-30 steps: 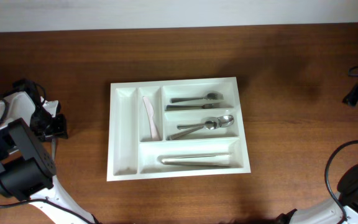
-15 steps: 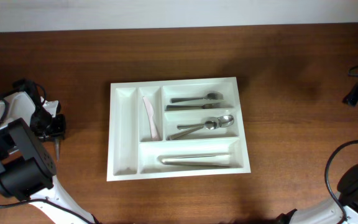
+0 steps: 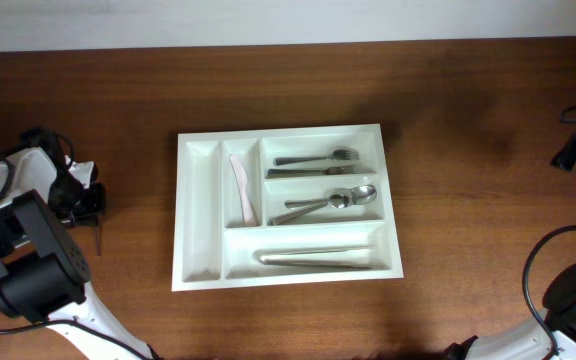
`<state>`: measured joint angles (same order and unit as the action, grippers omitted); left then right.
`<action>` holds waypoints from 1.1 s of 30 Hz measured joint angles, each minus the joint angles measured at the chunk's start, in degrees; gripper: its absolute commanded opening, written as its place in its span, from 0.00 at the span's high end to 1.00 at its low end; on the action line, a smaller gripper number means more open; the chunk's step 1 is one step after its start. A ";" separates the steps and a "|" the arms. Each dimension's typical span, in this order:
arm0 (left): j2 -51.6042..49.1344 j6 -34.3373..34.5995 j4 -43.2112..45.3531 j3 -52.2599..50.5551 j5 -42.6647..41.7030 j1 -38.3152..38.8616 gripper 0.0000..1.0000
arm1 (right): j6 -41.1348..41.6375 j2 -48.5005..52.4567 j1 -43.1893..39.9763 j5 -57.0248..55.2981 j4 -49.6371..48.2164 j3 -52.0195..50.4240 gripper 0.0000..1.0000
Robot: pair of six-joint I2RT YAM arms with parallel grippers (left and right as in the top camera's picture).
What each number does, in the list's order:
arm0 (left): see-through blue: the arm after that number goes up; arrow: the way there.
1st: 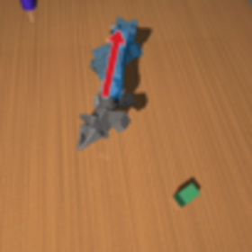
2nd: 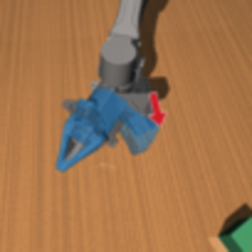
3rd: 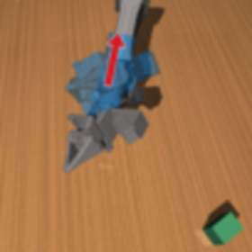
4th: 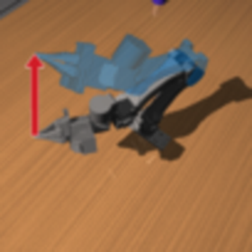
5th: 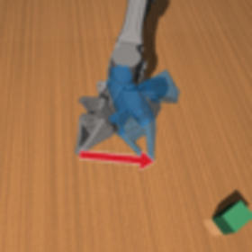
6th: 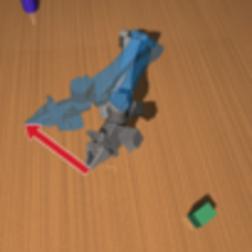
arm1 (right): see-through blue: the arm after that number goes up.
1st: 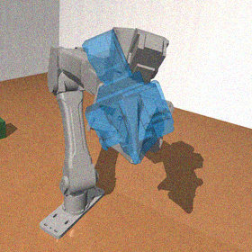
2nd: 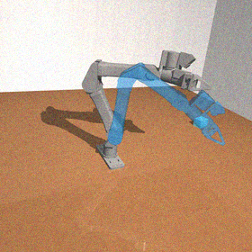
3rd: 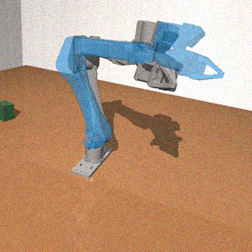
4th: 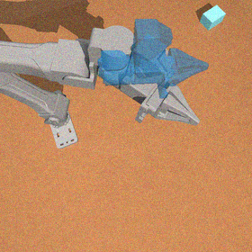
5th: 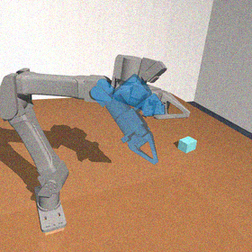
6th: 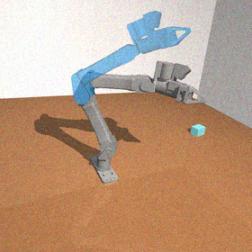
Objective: Pack container
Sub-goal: 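Lower the left gripper onto a silver spoon and close it, then lift the spoon and lower it into the tray's left compartment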
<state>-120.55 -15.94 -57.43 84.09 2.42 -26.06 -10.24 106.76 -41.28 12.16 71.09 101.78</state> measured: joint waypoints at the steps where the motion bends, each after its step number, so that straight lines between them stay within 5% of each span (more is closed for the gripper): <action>1: 0.00 0.13 -0.20 0.07 -0.63 0.00 0.98 | -0.04 0.00 0.00 0.00 0.00 0.00 0.01; 14: -0.22 0.72 -10.62 18.10 -14.56 2.36 0.98 | -0.02 0.00 0.00 0.02 -0.02 0.00 0.01; 21: -0.22 4.87 -16.09 27.36 -18.58 12.26 0.98 | 0.00 0.00 0.00 0.02 -0.02 0.00 0.01; 33: -0.22 16.63 -26.67 28.63 -18.38 29.68 0.98 | -0.02 0.00 0.00 0.02 0.00 0.00 0.01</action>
<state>-120.77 0.69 -84.09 112.73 -15.97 3.62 -10.26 106.76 -41.28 12.19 71.09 101.78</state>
